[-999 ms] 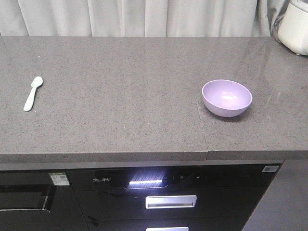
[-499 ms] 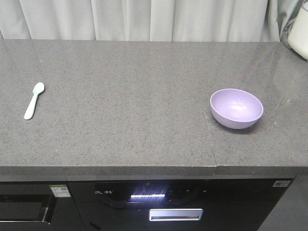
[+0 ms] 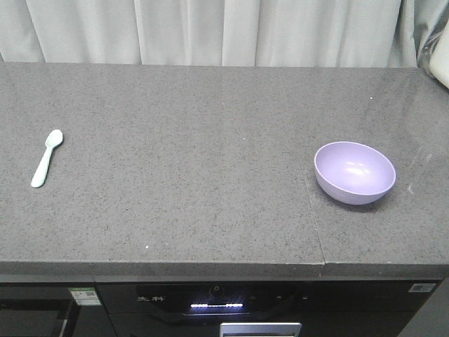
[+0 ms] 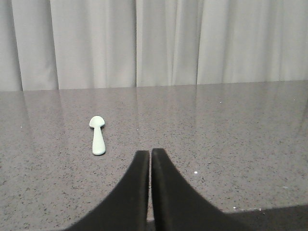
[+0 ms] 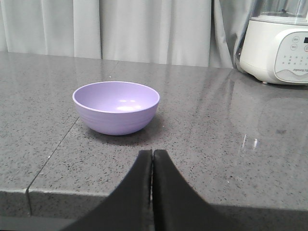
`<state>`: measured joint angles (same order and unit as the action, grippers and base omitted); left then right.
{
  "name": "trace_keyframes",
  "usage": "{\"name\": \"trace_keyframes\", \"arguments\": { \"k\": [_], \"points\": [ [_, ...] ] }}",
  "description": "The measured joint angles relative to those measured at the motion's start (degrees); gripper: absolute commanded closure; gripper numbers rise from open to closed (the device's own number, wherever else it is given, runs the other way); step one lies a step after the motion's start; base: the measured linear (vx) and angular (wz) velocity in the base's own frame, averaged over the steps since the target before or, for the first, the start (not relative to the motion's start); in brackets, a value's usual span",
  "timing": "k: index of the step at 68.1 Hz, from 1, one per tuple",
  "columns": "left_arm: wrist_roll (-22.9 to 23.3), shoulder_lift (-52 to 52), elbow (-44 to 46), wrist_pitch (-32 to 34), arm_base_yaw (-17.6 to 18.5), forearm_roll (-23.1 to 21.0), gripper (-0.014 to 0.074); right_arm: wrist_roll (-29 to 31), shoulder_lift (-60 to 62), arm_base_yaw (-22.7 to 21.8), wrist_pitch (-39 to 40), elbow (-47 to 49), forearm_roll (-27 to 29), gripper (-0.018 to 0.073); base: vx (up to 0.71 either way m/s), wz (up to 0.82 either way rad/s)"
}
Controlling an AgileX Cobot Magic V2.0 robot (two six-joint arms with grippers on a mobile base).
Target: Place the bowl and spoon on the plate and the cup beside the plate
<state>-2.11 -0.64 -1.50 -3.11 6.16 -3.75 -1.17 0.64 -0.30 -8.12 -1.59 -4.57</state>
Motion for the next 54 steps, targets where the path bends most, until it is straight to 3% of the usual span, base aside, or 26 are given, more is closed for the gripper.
{"name": "trace_keyframes", "arguments": {
  "k": [54],
  "points": [
    [0.0,0.0,0.0,0.0,0.0,0.0,0.0603,0.0,0.0,0.0,0.0,0.0,0.0,0.0563,0.04,-0.01]
  ]
}}
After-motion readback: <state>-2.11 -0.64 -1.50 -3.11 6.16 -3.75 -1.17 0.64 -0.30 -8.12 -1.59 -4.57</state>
